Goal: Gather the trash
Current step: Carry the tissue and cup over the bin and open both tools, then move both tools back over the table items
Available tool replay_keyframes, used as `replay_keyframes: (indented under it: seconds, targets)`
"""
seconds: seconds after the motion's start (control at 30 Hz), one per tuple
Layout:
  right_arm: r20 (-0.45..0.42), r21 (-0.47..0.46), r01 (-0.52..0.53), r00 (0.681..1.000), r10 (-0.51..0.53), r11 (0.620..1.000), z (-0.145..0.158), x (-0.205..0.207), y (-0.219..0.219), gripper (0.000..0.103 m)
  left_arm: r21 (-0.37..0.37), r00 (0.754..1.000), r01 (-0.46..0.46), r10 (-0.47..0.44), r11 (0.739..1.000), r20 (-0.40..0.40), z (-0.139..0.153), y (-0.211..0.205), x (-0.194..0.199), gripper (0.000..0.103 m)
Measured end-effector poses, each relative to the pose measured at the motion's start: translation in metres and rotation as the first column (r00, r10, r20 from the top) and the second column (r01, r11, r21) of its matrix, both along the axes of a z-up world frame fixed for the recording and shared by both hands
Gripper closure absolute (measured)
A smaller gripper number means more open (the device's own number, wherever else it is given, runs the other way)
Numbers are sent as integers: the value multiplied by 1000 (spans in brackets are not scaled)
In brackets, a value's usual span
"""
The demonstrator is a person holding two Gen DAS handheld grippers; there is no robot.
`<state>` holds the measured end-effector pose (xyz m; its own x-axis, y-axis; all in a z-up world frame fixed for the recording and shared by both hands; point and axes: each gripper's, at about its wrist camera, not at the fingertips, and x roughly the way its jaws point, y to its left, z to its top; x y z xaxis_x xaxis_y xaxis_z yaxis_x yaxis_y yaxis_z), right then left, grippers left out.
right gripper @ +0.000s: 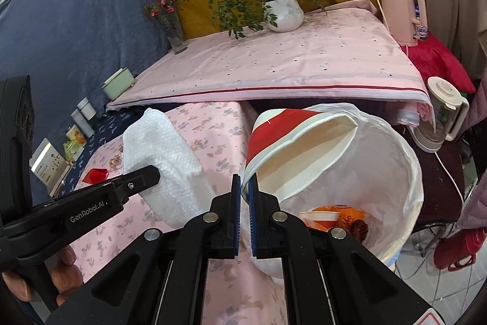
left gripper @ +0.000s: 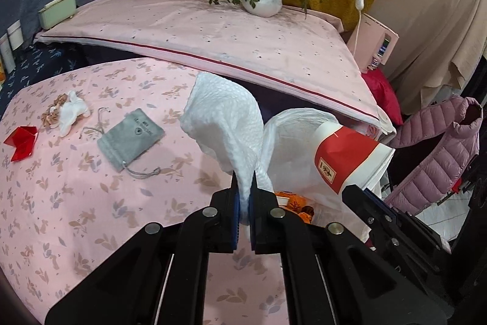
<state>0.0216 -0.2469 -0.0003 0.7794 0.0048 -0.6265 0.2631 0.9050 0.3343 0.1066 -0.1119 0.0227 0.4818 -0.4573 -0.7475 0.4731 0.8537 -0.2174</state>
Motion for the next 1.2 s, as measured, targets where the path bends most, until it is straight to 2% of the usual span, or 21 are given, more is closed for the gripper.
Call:
replay_keyframes:
  seconds: [0.33, 0.4, 0.43, 0.47, 0.8, 1.2]
  targets:
    - [-19, 16, 85, 996, -84, 996, -11, -17, -34, 97, -70, 995, 100, -102, 993, -20, -2, -46, -3, 97]
    - [-24, 17, 91, 996, -90, 996, -13, -18, -36, 97, -64, 995, 99, -100, 993, -27, -5, -51, -2, 79]
    - [-27, 16, 92, 995, -91, 996, -14, -18, -37, 97, -56, 996, 88, -90, 995, -28, -7, -51, -2, 62]
    - [-28, 16, 92, 995, -92, 996, -15, -18, -36, 97, -54, 997, 75, -76, 996, -22, -8, -50, -2, 55]
    - [-36, 15, 97, 995, -96, 995, -18, -15, -35, 95, -16, 1000, 18, -18, 1000, -17, -15, -34, 0, 52]
    - [-24, 2, 83, 996, -83, 997, -12, -13, -24, 94, -13, 1000, -27, 27, 1000, -7, -16, -14, -2, 50]
